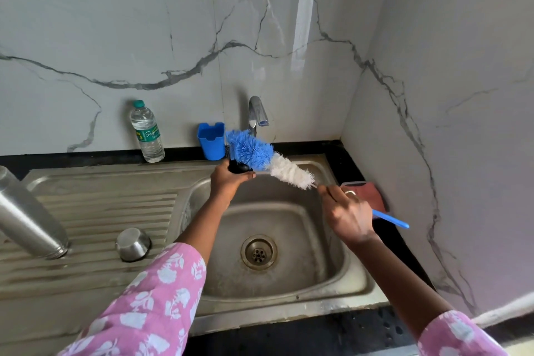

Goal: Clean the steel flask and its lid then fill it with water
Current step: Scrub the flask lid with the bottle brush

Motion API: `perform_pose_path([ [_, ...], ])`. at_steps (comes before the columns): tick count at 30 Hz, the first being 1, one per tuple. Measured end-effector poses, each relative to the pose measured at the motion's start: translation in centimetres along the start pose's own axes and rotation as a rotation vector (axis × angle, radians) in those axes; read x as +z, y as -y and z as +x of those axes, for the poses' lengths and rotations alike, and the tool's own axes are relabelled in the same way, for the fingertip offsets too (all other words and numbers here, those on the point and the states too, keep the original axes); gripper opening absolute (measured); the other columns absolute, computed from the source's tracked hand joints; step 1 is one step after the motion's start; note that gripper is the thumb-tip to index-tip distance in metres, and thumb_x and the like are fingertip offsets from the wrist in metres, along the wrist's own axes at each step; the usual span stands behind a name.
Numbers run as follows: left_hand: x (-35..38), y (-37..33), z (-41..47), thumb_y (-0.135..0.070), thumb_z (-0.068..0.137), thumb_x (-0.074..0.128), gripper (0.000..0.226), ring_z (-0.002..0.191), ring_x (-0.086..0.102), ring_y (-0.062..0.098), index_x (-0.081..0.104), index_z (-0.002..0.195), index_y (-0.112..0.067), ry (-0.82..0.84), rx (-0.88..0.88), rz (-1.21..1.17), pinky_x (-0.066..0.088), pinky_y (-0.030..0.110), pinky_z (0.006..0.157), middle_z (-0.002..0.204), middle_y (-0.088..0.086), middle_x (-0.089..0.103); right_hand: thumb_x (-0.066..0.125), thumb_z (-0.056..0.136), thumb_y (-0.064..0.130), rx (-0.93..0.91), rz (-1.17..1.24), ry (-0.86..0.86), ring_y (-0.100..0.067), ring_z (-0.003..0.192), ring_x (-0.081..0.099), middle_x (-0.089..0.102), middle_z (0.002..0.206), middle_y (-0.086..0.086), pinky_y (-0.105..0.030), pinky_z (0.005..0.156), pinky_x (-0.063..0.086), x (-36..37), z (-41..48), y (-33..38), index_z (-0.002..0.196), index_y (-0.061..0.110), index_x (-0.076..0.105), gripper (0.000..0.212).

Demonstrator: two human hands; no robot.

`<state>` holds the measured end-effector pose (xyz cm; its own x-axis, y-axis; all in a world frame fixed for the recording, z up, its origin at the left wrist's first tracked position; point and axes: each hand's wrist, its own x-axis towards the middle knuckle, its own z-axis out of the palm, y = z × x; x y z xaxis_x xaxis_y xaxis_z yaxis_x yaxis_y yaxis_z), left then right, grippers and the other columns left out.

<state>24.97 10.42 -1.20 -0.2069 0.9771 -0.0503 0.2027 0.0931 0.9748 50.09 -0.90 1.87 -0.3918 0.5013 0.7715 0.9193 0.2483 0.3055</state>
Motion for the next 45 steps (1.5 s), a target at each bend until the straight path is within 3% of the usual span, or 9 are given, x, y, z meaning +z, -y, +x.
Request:
perform_pose_path([
  [6,-0.8,0.1,0.3,-0.019,0.053,0.091,0.073,0.1,0.065,0.023,0.061,0.12,-0.013,-0.015,0.017,0.033,0.053,0.042,0.091,0.108,0.006,0.069,0.049,0.075,0.007,0.042,0.005,0.003,-0.024,0.044,0.053,0.058,0.065,-0.002,-0.026,0.034,0.035,0.4,-1.1,-1.4,0.088,0.009,0.072,0.027],
  [12,-0.1,-0.7,-0.4,-0.015,0.059,0.089,0.058,0.097,0.065,0.024,0.063,0.111,-0.01,-0.012,0.053,0.051,0.053,0.04,0.09,0.103,0.008,0.069,0.059,0.071,0.008,0.049,0.019,0.032,-0.024,0.046,0.054,0.058,0.066,-0.002,-0.025,0.033,0.033,0.7,-0.5,0.0,0.09,0.01,0.07,0.022],
  [16,-0.9,-0.1,0.2,-0.014,0.058,0.089,0.063,0.098,0.065,0.023,0.061,0.114,-0.016,-0.031,-0.005,-0.037,0.053,0.043,0.09,0.103,0.004,0.068,0.057,0.072,0.009,0.053,0.023,0.025,-0.024,0.046,0.055,0.06,0.067,-0.002,-0.026,0.033,0.034,0.3,-1.2,-0.8,0.089,0.01,0.072,0.023],
  [23,0.0,-0.4,-0.1,-0.005,0.059,0.086,0.056,0.1,0.064,0.025,0.061,0.108,-0.017,0.037,0.025,-0.092,0.051,0.045,0.094,0.101,0.004,0.067,0.071,0.066,0.005,0.107,0.008,0.034,-0.024,0.042,0.051,0.055,0.061,-0.001,-0.025,0.032,0.03,0.7,-0.2,0.1,0.083,0.012,0.072,0.018],
  [29,-0.6,-0.2,0.2,-0.001,0.063,0.083,0.056,0.098,0.065,0.024,0.059,0.112,-0.017,0.011,0.013,-0.142,0.052,0.044,0.093,0.101,0.004,0.067,0.058,0.074,0.006,0.096,0.022,-0.016,-0.023,0.044,0.053,0.058,0.063,-0.001,-0.026,0.034,0.035,0.4,-1.2,-0.8,0.083,0.012,0.073,0.018],
  [34,0.3,-0.3,-0.1,-0.003,0.062,0.084,0.053,0.1,0.064,0.026,0.06,0.106,-0.018,0.051,0.03,-0.117,0.052,0.044,0.091,0.102,0.006,0.067,0.064,0.068,0.006,0.122,-0.009,0.016,-0.023,0.043,0.053,0.057,0.061,0.0,-0.024,0.032,0.031,0.6,-0.2,0.1,0.082,0.014,0.072,0.017],
  [40,-0.6,-0.7,-0.1,0.002,0.067,0.08,0.058,0.093,0.063,0.02,0.056,0.119,-0.007,0.017,-0.041,-0.256,0.052,0.027,0.075,0.104,0.005,0.066,0.065,0.067,0.005,0.075,-0.013,-0.027,-0.021,0.042,0.051,0.059,0.063,0.001,-0.024,0.033,0.031,0.2,-1.3,-0.4,0.081,0.014,0.074,0.018],
  [43,-0.5,-0.7,-0.3,0.005,0.068,0.078,0.052,0.086,0.061,0.019,0.058,0.114,-0.009,0.034,-0.039,-0.264,0.052,0.025,0.073,0.094,0.003,0.065,0.055,0.073,0.006,0.133,0.006,-0.018,-0.022,0.042,0.053,0.059,0.062,0.0,-0.023,0.033,0.032,0.6,-1.3,-0.6,0.079,0.013,0.074,0.021],
  [45,0.0,-0.9,-0.5,0.005,0.068,0.078,0.047,0.087,0.062,0.018,0.058,0.108,-0.012,0.071,-0.03,-0.248,0.053,0.027,0.076,0.093,0.001,0.065,0.061,0.072,0.006,0.151,0.021,-0.003,-0.023,0.043,0.053,0.058,0.062,0.0,-0.024,0.033,0.032,0.9,-0.8,-0.1,0.08,0.014,0.073,0.016],
])
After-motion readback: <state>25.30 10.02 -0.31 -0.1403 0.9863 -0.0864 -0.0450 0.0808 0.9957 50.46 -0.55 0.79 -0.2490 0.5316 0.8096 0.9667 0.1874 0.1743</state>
